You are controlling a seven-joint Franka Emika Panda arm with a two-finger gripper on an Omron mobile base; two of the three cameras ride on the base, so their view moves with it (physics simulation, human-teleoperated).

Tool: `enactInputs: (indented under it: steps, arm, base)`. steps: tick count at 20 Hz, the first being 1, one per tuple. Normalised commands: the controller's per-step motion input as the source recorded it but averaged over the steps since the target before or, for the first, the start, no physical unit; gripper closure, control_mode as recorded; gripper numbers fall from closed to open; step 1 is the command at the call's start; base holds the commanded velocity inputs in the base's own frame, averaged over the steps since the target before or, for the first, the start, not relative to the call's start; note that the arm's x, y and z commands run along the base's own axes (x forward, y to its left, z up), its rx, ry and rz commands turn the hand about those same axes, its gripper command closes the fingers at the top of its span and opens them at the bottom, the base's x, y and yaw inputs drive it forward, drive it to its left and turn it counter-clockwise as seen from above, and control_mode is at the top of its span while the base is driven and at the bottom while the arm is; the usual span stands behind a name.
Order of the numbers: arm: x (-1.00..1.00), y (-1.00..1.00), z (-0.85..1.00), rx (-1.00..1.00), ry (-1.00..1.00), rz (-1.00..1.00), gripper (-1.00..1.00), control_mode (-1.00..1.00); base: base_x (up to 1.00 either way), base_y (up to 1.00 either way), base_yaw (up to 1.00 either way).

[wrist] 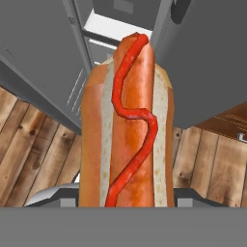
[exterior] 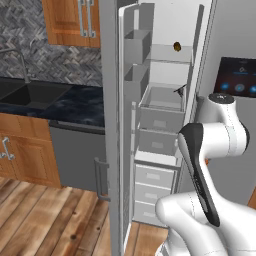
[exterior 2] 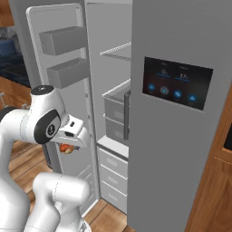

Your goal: Store the hot dog in the freezer for long-term storage. Close the freezer door after placing the cooked food.

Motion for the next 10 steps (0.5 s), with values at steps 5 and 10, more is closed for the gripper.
enactInputs:
  steps: [5, 10]
  arm:
    - [0.0, 0.0, 0.0, 0.0, 0.0, 0.0, 1.0, 1.0]
    - [0.0, 0.0, 0.0, 0.0, 0.0, 0.0, 1.0, 1.0]
  base:
    - [0.31, 0.01, 0.0]
    - [0.33, 0.0, 0.0]
